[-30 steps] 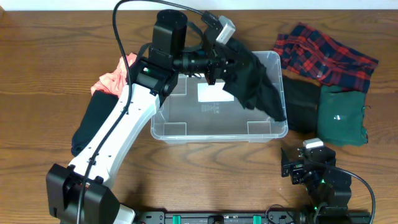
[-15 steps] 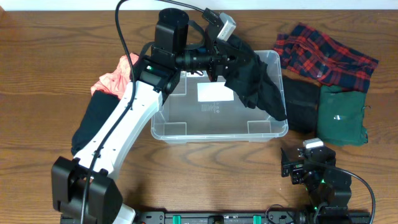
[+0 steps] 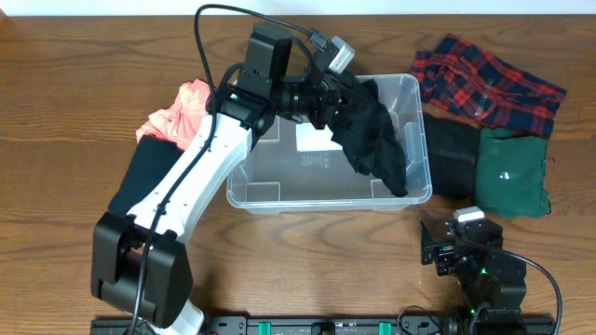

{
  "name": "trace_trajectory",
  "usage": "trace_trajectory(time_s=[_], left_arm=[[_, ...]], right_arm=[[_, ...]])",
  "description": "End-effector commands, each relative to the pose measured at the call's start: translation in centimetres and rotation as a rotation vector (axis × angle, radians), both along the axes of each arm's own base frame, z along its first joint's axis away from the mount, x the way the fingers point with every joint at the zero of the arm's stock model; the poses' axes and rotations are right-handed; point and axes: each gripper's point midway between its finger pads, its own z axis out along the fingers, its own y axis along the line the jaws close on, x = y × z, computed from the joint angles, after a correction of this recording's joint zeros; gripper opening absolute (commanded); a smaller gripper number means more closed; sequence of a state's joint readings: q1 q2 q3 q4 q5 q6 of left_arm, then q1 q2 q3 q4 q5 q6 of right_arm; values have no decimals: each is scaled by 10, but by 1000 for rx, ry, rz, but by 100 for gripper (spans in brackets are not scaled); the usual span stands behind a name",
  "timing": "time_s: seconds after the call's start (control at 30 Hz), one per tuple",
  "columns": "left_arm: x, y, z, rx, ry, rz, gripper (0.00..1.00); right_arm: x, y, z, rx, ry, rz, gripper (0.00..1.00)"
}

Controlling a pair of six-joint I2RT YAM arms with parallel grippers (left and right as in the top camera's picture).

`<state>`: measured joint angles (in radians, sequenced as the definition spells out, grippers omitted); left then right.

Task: Pack container
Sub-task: 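Lift the black garment with the left gripper and drop it into the bin, then move the left gripper to the folded black item and grasp it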

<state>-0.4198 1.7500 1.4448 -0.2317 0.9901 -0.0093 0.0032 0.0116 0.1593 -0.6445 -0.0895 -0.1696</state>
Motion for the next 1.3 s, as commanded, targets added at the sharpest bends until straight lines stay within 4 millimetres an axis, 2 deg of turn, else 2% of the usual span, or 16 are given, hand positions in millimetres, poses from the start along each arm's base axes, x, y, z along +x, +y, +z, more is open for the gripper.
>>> trace_trajectory(time_s=[0.0,0.1,0.2,0.33,0.37,0.47,0.57,0.7,0.8,0.87,0.97,1.07,1.13,1.27], left_arm=[[-2,2,13,-9,-43,-15,11],[-6,4,9,-1,7,-11,48],[-6,11,10,-4,87,29,64],[-7,34,20,1,162,95,71],[-8,43,24,3,175,115,74],[-9,79,39,3,195,198,76],[-8,129,59,-8,197,323,77],[-11,213,78,-19,203,553,85],[-18,277,83,-23,212,736,96],[-23,319,80,-15,210,849,98],[-31,386,63,19,272,1071,98],[-42,448,32,69,408,1319,98],[-48,473,12,68,511,1413,98],[-56,488,-34,38,739,1434,98]], right_arm=[[0,-2,0,-10,-4,-6,99],[0,-2,0,-10,-4,-6,99],[0,-2,-1,-10,-3,-6,99],[0,-2,-1,-10,-3,-6,99],[0,-2,-1,-10,-3,-6,99],[0,-2,-1,-10,-3,-6,99],[0,-2,-1,-10,-3,-6,99],[0,-2,-1,-10,-3,-6,99],[0,-2,-1,-10,-3,-6,99],[0,-2,-1,-10,-3,-6,99],[0,-2,-1,-10,-3,-6,99],[0,-2,0,-10,-4,-6,99],[0,-2,-1,-10,-3,-6,99],[0,-2,-1,-10,-3,-6,99]])
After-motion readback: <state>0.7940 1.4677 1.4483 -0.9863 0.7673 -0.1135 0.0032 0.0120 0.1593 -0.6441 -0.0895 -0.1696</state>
